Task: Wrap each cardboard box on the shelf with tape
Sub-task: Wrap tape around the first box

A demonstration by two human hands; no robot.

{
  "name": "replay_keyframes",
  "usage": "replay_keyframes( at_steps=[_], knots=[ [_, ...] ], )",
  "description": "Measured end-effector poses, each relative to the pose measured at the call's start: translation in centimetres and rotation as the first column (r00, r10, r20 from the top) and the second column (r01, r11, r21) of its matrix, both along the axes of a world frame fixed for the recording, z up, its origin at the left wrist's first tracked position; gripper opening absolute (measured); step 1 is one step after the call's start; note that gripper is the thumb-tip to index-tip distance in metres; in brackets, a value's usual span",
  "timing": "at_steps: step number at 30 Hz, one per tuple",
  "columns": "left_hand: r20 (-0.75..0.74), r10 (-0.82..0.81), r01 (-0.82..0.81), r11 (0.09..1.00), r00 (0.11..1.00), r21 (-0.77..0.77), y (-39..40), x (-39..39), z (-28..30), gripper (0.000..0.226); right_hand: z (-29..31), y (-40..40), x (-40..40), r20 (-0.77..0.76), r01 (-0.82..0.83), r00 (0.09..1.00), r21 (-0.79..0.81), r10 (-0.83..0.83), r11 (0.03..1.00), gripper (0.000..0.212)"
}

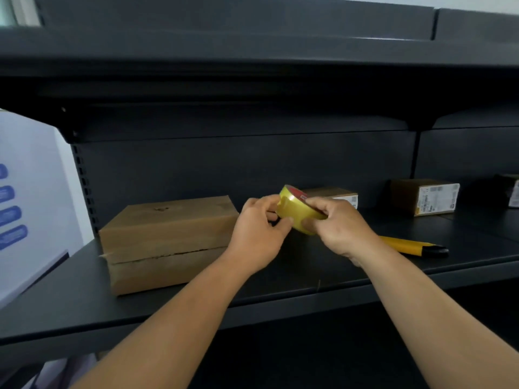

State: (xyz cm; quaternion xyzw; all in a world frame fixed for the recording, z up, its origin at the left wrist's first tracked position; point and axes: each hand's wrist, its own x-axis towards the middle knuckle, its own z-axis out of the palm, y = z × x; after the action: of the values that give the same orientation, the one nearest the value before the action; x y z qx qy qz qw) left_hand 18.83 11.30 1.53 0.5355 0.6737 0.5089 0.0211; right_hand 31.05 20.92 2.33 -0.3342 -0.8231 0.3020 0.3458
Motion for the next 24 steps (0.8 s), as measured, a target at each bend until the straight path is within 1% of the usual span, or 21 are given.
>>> replay_keyframes(
  at_steps=[3,6,9,12,15,17,21,24],
  knots=[
    [0.016,0.052,-0.053,0.993,0.999,0.102,-0.5,0.0,1.6,0.042,0.9,-1.1,-0.5,-0.133,-0.033,0.991,0.004,0.034,0.999,0.049],
    [-0.008,0.1,-0.097,0.98,0.995,0.175,-1.2,-0.3,2.8,0.039,1.7,-2.1,-1.3,-0.231,-0.071,0.97,0.014,0.073,0.997,0.047],
    [-0.004,0.152,-0.147,0.961,0.988,0.233,-2.2,-0.8,3.5,0.027,2.2,-2.9,-2.4,-0.291,-0.116,0.949,0.021,0.117,0.993,0.045],
    [0.023,0.197,-0.196,0.945,0.98,0.26,-3.2,-1.4,4.1,0.016,2.5,-3.7,-3.4,-0.298,-0.134,0.944,0.048,0.142,0.99,0.045],
    [0.103,0.193,-0.214,0.939,0.976,0.268,-4.4,-2.4,4.7,0.007,2.8,-4.6,-4.4,-0.291,-0.168,0.939,0.074,0.183,0.983,0.045],
    [0.129,0.196,-0.224,0.939,0.972,0.263,-5.2,-3.2,5.0,0.004,2.9,-5.4,-5.0,-0.294,-0.191,0.932,0.09,0.209,0.977,0.046],
    [0.087,0.241,-0.254,0.943,0.967,0.216,-6.8,-4.6,5.4,0.011,3.1,-6.7,-6.3,-0.276,-0.246,0.92,0.147,0.278,0.958,0.045],
    [-0.005,0.303,-0.297,0.937,0.953,0.186,-7.9,-5.5,5.3,0.016,3.1,-7.5,-7.4,-0.248,-0.275,0.918,0.17,0.311,0.946,0.044]
  ],
)
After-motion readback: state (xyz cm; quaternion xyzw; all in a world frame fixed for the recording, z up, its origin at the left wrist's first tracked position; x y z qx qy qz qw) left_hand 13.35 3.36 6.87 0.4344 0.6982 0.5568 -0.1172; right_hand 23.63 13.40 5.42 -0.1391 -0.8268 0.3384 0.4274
